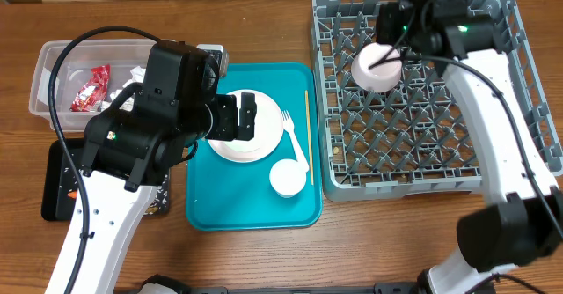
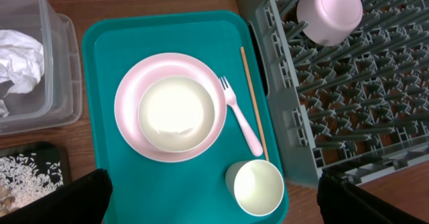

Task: Sort waste into correct bins and load items into the dishwasher
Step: 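Raise the right gripper from the bowl and hold above the rack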

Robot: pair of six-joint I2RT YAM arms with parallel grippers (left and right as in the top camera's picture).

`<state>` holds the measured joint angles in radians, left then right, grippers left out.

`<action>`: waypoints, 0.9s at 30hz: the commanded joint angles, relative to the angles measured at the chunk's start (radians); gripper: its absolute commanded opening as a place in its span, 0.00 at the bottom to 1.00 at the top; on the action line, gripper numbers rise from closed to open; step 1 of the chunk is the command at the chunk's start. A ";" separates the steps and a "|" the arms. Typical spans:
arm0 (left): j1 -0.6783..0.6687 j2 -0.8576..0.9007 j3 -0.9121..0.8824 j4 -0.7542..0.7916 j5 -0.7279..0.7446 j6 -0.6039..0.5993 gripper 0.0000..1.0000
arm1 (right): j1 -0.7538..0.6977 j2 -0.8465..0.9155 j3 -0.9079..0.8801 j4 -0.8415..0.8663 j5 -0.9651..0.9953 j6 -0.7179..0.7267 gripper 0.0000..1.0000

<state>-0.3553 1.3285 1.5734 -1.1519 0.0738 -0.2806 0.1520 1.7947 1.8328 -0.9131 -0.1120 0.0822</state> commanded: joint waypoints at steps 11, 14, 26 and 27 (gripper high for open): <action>0.005 -0.008 0.016 0.003 -0.006 0.019 1.00 | 0.006 -0.025 -0.035 -0.378 -0.447 0.000 0.77; 0.005 -0.008 0.016 0.003 -0.006 0.019 1.00 | 0.006 -0.025 -0.039 -0.463 -0.435 -0.004 0.90; 0.005 -0.008 0.016 0.003 -0.006 0.019 1.00 | 0.006 -0.025 -0.040 -0.623 -0.285 -0.004 0.96; 0.005 -0.008 0.016 0.003 -0.006 0.019 1.00 | 0.006 -0.025 -0.040 -0.625 -0.284 -0.004 0.96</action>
<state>-0.3553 1.3285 1.5734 -1.1522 0.0738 -0.2806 0.1532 1.7721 1.7966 -1.5372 -0.4255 0.0784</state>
